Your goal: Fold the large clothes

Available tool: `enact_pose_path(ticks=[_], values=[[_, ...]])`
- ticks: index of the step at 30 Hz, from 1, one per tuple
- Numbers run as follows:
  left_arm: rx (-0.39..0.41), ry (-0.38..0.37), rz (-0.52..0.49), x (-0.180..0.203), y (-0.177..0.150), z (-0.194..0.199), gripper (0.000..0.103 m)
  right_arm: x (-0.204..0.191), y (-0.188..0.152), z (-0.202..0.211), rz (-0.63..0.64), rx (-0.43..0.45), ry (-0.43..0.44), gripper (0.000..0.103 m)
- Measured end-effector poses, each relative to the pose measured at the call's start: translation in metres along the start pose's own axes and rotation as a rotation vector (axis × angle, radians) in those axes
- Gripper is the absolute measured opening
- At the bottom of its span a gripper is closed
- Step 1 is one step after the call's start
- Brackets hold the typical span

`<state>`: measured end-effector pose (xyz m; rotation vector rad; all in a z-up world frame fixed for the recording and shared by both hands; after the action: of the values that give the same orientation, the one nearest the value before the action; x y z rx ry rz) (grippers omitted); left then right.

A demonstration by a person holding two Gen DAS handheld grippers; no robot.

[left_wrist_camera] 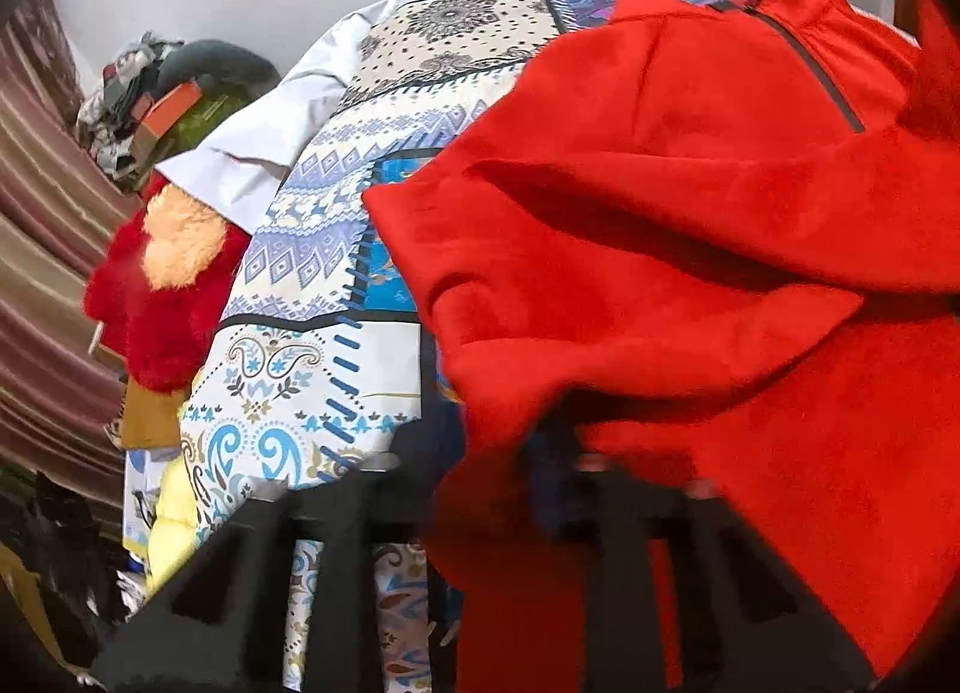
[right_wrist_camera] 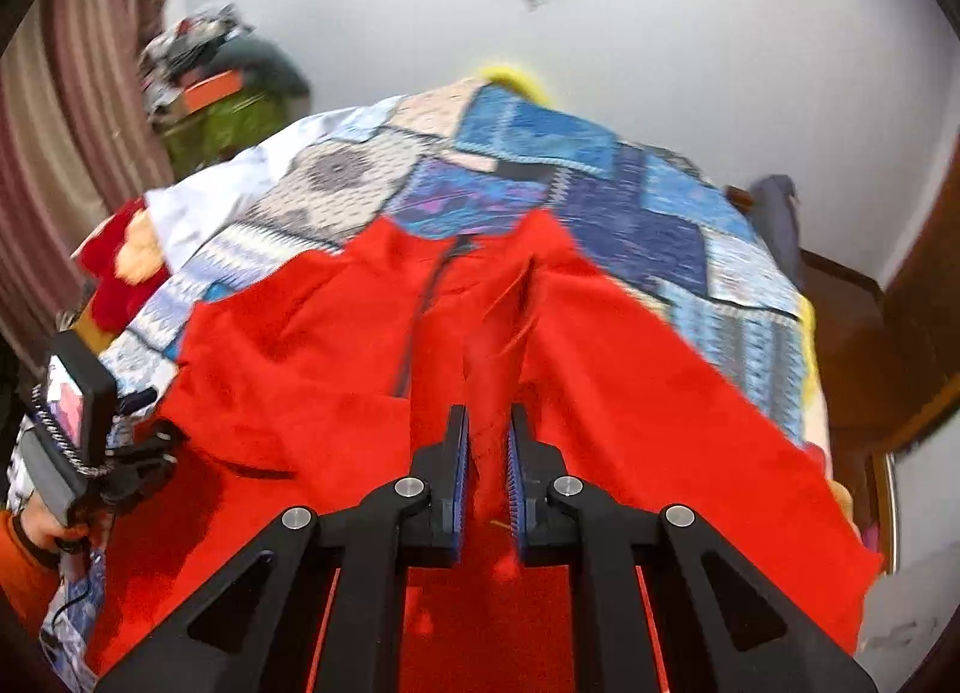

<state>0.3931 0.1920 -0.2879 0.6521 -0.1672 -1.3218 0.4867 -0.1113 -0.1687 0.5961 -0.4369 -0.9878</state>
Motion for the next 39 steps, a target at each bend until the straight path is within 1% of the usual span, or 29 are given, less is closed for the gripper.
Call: enact_pose_path(ticks=[1, 2, 4, 7, 8, 13, 14, 15, 18, 21, 22, 24, 25, 26, 27, 28, 30, 32, 34, 35, 36, 39], values=[[0.002, 0.008, 0.008, -0.003, 0.001, 0.001, 0.018, 0.009, -0.005, 0.001, -0.007, -0.002, -0.014, 0.008], [0.007, 0.016, 0.022, -0.007, 0.001, 0.002, 0.015, 0.015, -0.010, 0.002, -0.014, -0.004, -0.025, 0.008], [0.006, 0.021, 0.047, -0.015, 0.001, 0.002, 0.015, 0.032, -0.023, 0.001, -0.037, -0.019, -0.046, 0.008], [-0.017, 0.003, 0.087, -0.026, -0.003, 0.001, 0.013, 0.053, -0.042, -0.006, -0.065, -0.056, -0.073, 0.008], [-0.025, 0.002, 0.090, -0.025, -0.006, 0.003, 0.013, 0.059, -0.050, -0.009, -0.070, -0.074, -0.076, 0.008], [-0.038, 0.019, 0.060, -0.019, -0.010, 0.001, 0.013, 0.068, -0.083, -0.028, -0.048, -0.164, -0.071, 0.008], [-0.043, 0.024, 0.060, -0.018, -0.010, 0.000, 0.013, 0.069, -0.089, -0.030, -0.050, -0.175, -0.082, 0.009], [-0.046, 0.028, 0.060, -0.018, -0.010, 0.000, 0.014, 0.071, -0.093, -0.033, -0.054, -0.187, -0.091, 0.009], [-0.053, 0.032, 0.068, -0.017, -0.012, -0.002, 0.015, 0.075, -0.104, -0.045, -0.060, -0.267, -0.093, 0.009], [-0.065, 0.024, 0.082, -0.019, -0.013, -0.002, 0.016, 0.076, -0.107, -0.050, -0.040, -0.289, -0.122, 0.010], [-0.068, 0.022, 0.085, -0.019, -0.013, -0.002, 0.016, 0.075, -0.108, -0.050, -0.019, -0.297, -0.137, 0.013], [-0.076, 0.019, 0.092, -0.020, -0.014, -0.004, 0.016, 0.072, -0.109, -0.050, 0.029, -0.303, -0.206, 0.033], [-0.078, 0.018, 0.095, -0.020, -0.014, -0.004, 0.016, 0.073, -0.110, -0.049, 0.056, -0.298, -0.273, 0.061], [-0.082, 0.016, 0.100, -0.021, -0.014, -0.005, 0.016, 0.075, -0.111, -0.047, 0.085, -0.282, -0.343, 0.085], [-0.085, 0.015, 0.105, -0.021, -0.013, -0.005, 0.016, 0.077, -0.113, -0.045, 0.097, -0.267, -0.360, 0.088], [-0.086, 0.017, 0.105, -0.021, -0.013, -0.005, 0.016, 0.081, -0.116, -0.044, 0.092, -0.266, -0.347, 0.089], [-0.089, 0.020, 0.085, -0.018, -0.013, -0.004, 0.016, 0.093, -0.122, -0.037, 0.030, -0.267, -0.285, 0.089], [-0.099, 0.014, 0.047, -0.013, -0.015, -0.002, 0.016, 0.107, -0.126, -0.027, -0.030, -0.263, -0.263, 0.089], [-0.116, -0.008, 0.031, -0.009, -0.017, 0.003, 0.022, 0.120, -0.130, -0.014, -0.073, -0.251, -0.250, 0.089], [-0.128, -0.033, 0.024, -0.008, -0.019, 0.008, 0.031, 0.127, -0.132, -0.007, -0.095, -0.242, -0.237, 0.089], [-0.133, -0.051, 0.018, -0.006, -0.021, 0.013, 0.043, 0.136, -0.135, 0.004, -0.124, -0.229, -0.219, 0.089], [-0.093, -0.077, -0.018, 0.003, -0.023, 0.040, 0.061, 0.154, -0.141, 0.027, -0.181, -0.209, -0.186, 0.089]])
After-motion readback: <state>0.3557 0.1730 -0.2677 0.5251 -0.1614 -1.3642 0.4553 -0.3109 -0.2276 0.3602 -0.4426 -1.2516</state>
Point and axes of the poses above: each gripper's, at about its wrist camera, not at the fingertips, and z roughly against the way its jaws point, x to its right, y to its top, the point moved 2 cm from there along -z, roughly the way its jaws point, and after that the axes turned 8 degrees about z, right-handed, at the moved point
